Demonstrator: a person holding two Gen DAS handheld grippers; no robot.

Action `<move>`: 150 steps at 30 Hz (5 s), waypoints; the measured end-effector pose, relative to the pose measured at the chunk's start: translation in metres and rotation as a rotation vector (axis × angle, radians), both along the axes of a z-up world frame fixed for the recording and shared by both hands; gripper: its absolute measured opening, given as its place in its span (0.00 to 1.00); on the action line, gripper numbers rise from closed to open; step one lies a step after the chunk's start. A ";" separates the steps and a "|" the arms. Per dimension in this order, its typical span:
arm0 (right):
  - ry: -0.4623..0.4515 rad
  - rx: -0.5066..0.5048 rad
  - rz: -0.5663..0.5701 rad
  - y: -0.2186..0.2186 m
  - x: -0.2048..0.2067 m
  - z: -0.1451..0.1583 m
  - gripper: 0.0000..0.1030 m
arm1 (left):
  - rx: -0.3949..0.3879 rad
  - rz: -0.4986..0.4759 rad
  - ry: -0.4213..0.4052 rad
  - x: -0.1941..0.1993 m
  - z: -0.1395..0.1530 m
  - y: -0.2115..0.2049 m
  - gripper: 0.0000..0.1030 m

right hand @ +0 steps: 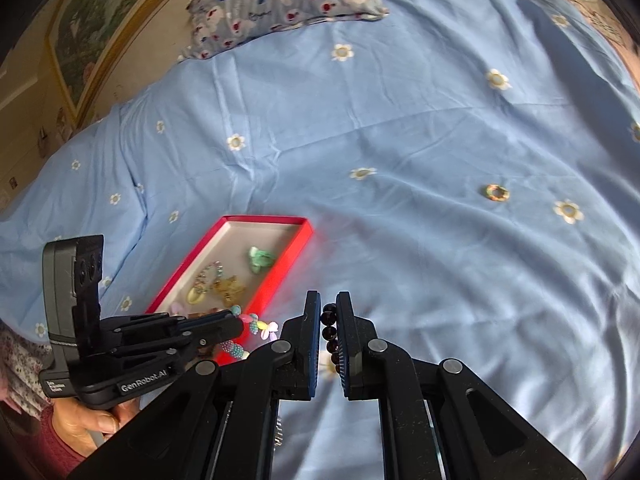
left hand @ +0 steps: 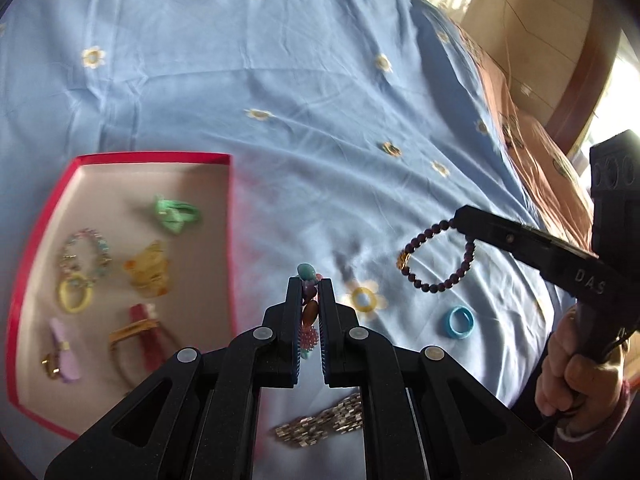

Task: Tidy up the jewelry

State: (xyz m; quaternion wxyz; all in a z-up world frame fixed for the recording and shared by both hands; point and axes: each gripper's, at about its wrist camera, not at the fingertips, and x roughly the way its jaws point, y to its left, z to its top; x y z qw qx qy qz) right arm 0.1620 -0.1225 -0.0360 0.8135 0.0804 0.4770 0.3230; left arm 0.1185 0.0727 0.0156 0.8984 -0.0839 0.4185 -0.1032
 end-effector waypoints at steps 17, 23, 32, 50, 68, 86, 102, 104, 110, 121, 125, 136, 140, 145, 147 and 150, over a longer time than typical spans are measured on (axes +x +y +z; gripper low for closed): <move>-0.006 0.054 0.130 0.086 0.003 0.004 0.07 | -0.006 0.173 -0.037 -0.017 0.017 0.092 0.06; 0.006 0.070 0.168 0.113 0.005 0.000 0.07 | -0.020 0.213 -0.019 -0.015 0.009 0.114 0.06; 0.015 0.091 0.227 0.153 0.007 -0.004 0.07 | -0.030 0.252 -0.009 -0.009 0.002 0.140 0.06; 0.106 0.087 0.211 0.215 0.052 -0.062 0.07 | -0.064 0.296 0.040 0.043 -0.026 0.174 0.06; 0.106 -0.067 0.187 0.204 0.066 -0.108 0.07 | 0.030 0.362 0.119 0.048 -0.048 0.184 0.06; 0.135 -0.042 0.181 0.201 0.069 -0.107 0.28 | 0.063 0.376 0.131 0.048 -0.047 0.181 0.26; 0.088 0.051 0.163 0.169 0.038 -0.058 0.67 | 0.007 0.423 0.021 -0.014 -0.012 0.173 0.76; 0.081 0.076 0.168 0.162 0.030 -0.050 0.73 | -0.007 0.437 0.006 -0.026 -0.008 0.172 0.83; 0.052 0.141 0.184 0.146 0.000 -0.032 0.88 | -0.079 0.481 -0.014 -0.064 -0.006 0.170 0.92; 0.033 0.141 0.215 0.124 -0.044 -0.022 0.90 | -0.046 0.548 0.021 -0.104 -0.022 0.163 0.92; 0.006 0.104 0.266 0.122 -0.050 -0.010 0.90 | -0.022 0.545 0.005 -0.116 -0.013 0.159 0.92; -0.212 0.003 0.286 0.124 -0.042 0.069 1.00 | 0.223 0.519 -0.161 -0.125 0.049 0.137 1.00; -0.211 -0.078 0.293 0.137 -0.055 0.051 1.00 | 0.348 0.546 -0.128 -0.120 0.041 0.129 1.00; -0.202 -0.135 0.307 0.142 -0.074 0.032 1.00 | 0.345 0.556 -0.112 -0.131 0.036 0.131 1.00; -0.203 -0.132 0.310 0.142 -0.079 0.032 1.00 | 0.343 0.561 -0.112 -0.136 0.035 0.130 1.00; -0.219 -0.136 0.304 0.140 -0.087 0.033 1.00 | 0.339 0.567 -0.107 -0.142 0.032 0.129 1.00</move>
